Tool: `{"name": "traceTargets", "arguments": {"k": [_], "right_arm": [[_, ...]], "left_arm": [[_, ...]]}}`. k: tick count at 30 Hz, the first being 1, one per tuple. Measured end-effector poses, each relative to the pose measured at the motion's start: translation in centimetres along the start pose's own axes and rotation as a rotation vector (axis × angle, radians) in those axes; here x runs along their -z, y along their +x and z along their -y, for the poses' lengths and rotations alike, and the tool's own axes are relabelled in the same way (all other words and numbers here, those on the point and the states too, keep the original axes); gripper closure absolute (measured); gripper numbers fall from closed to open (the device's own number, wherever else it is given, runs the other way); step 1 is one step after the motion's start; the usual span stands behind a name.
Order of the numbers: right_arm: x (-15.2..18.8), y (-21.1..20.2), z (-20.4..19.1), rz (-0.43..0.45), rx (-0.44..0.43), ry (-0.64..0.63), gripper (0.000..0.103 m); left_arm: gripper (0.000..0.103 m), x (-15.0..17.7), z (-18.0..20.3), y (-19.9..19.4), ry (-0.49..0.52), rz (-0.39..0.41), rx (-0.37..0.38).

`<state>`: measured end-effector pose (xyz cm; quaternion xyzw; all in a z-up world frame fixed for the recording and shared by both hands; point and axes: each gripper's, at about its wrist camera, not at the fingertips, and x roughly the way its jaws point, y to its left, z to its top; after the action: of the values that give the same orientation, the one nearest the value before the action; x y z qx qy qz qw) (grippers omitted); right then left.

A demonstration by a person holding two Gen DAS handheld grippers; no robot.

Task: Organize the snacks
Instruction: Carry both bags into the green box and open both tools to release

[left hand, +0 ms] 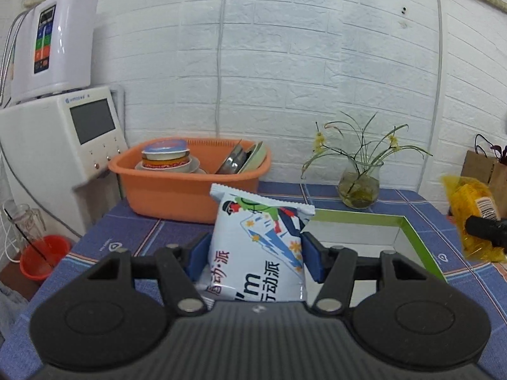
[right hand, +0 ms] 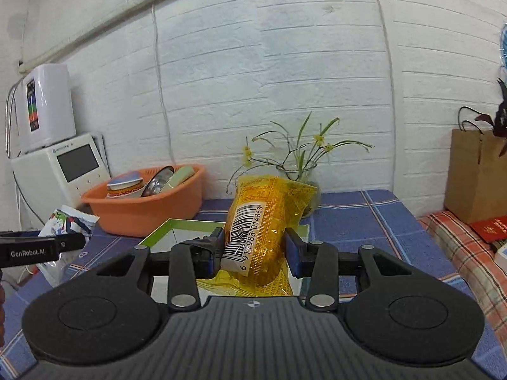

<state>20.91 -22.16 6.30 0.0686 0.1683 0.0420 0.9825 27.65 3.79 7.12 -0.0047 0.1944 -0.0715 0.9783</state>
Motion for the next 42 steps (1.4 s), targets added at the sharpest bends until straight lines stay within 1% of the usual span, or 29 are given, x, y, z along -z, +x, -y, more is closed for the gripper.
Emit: {"name": "traceTargets", "arguments": {"k": [4, 7, 9, 11, 13, 15, 17, 18, 21, 26, 33, 36, 39, 42], "right_arm": [[1.3, 4.2, -1.6, -0.035, -0.024, -0.047, 0.033], [2.5, 5.7, -1.4, -0.078, -0.056, -0.006, 0.033], [3.0, 6.4, -0.8, -0.102, -0.058, 0.015, 0.033], [3.5, 6.9, -0.4, -0.123, -0.033, 0.013, 0.033], [4.0, 7.4, 0.2, -0.150, -0.012, 0.012, 0.033], [4.4, 7.8, 0.6, -0.196, 0.005, 0.014, 0.033], [4.6, 7.9, 1.1, -0.245, 0.010, 0.034, 0.034], [4.7, 7.8, 1.4, -0.253, 0.005, 0.042, 0.034], [4.9, 7.0, 1.6, -0.240, 0.004, -0.002, 0.035], [5.8, 5.8, 1.5, -0.239, 0.002, -0.106, 0.035], [6.9, 1.8, 2.2, -0.231, -0.028, -0.127, 0.035], [7.3, 0.3, 2.5, -0.207, -0.038, -0.092, 0.035], [6.8, -0.2, 3.2, -0.135, -0.050, 0.011, 0.036], [5.6, -0.2, 3.1, -0.063, -0.051, 0.053, 0.035]], "left_arm": [[0.043, -0.1, 1.8, 4.2, 0.068, -0.003, 0.038], [0.043, 0.5, 2.5, 6.5, 0.062, -0.025, 0.095], [0.043, 1.2, 2.9, 7.6, 0.058, -0.035, 0.118], [0.043, 2.0, 3.2, 8.4, 0.066, -0.058, 0.111], [0.043, 2.9, 3.4, 9.2, 0.068, -0.098, 0.084], [0.043, 3.4, 3.2, 9.5, 0.043, -0.135, 0.047], [0.043, 3.7, 3.0, 9.4, 0.025, -0.168, 0.024], [0.043, 3.9, 3.0, 9.3, 0.024, -0.177, 0.020], [0.044, 4.6, 3.3, 8.4, 0.044, -0.184, 0.012], [0.044, 5.9, 4.1, 6.6, 0.049, -0.197, 0.028], [0.044, 8.0, 4.6, 2.0, 0.044, -0.208, 0.082], [0.044, 8.1, 4.6, 0.7, 0.023, -0.192, 0.099], [0.044, 7.0, 5.0, -0.1, 0.039, -0.127, 0.079], [0.044, 5.7, 5.2, -0.5, 0.044, -0.074, 0.093]]}}
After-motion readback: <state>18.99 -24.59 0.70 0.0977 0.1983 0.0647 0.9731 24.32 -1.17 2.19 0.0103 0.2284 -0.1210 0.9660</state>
